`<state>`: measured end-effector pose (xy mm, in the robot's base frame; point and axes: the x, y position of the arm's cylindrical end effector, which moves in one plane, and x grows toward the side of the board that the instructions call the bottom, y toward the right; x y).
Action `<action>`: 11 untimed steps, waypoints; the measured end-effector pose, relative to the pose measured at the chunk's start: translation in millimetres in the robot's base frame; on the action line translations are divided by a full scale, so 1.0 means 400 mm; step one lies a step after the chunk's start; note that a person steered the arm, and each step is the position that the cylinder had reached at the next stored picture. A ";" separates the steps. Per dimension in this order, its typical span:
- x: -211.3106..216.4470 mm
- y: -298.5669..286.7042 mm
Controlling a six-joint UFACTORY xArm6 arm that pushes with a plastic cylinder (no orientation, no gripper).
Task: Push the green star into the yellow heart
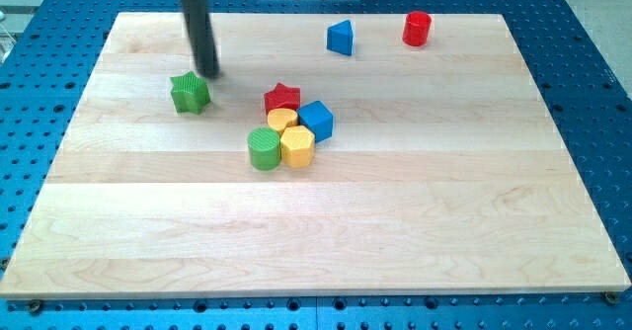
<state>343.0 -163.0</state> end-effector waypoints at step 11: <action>0.163 -0.024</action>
